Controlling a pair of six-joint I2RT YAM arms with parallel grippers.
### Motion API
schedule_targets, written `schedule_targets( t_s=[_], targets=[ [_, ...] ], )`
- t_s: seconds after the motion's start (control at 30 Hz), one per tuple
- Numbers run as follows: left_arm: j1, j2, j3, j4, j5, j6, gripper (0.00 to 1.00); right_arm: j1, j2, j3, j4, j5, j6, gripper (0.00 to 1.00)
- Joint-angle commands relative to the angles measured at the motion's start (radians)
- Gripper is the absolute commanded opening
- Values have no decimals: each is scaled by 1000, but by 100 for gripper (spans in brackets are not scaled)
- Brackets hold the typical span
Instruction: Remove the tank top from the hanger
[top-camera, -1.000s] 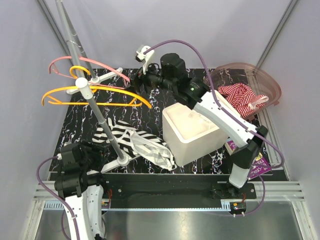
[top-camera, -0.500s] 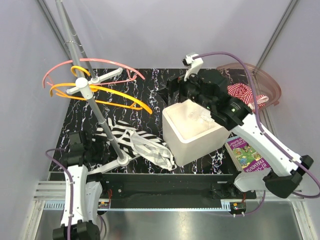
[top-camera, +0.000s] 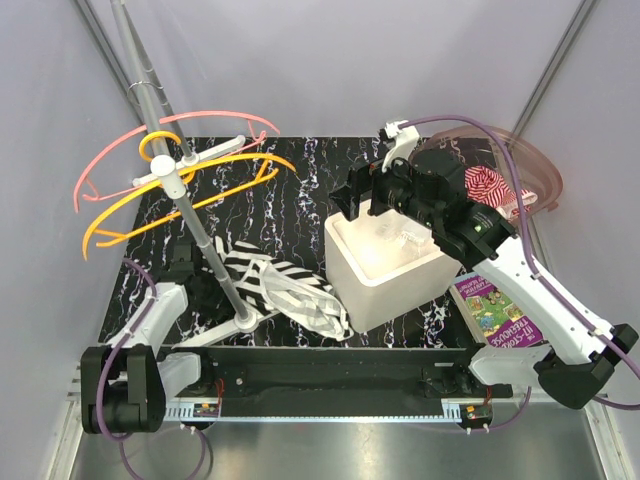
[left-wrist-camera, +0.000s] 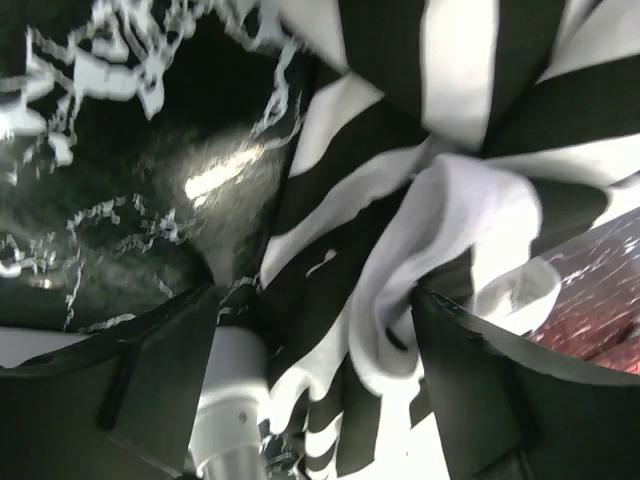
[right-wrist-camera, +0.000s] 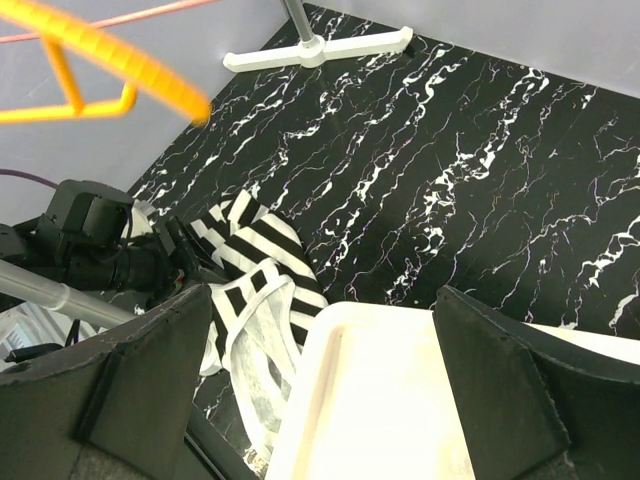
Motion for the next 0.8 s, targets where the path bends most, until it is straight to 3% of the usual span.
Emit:
schedule_targets(
  t_s=[0.0, 0.07, 0.1, 0.27, 0.3, 0.37, 0.6, 0.77],
  targets=[
    [-3, 11, 35, 137, -78, -18, 69, -13, -37, 11, -2, -7, -27, 100],
    [-4, 31, 16, 181, -44, -29, 58, -16, -40, 8, -8, 8, -33, 100],
    [-4, 41, 15, 226, -24, -34, 47, -27, -40, 9, -13, 10, -29, 100],
    [-6, 130, 59, 353, 43, 0, 24, -107, 12, 66, -86, -58, 63, 100],
    [-4, 137, 64, 390, 66, 1, 10, -130, 19, 75, -93, -73, 88, 100],
    [-4, 138, 85, 415, 82, -8, 0, -137, 42, 101, -99, -110, 91, 100],
    [-7, -14, 36, 677, 183, -202, 0, -156, 143, 226, -149, -205, 85, 100],
    [-9, -90, 53, 783, 258, -284, 0, -157, 271, 331, -172, -357, 83, 100]
  ],
)
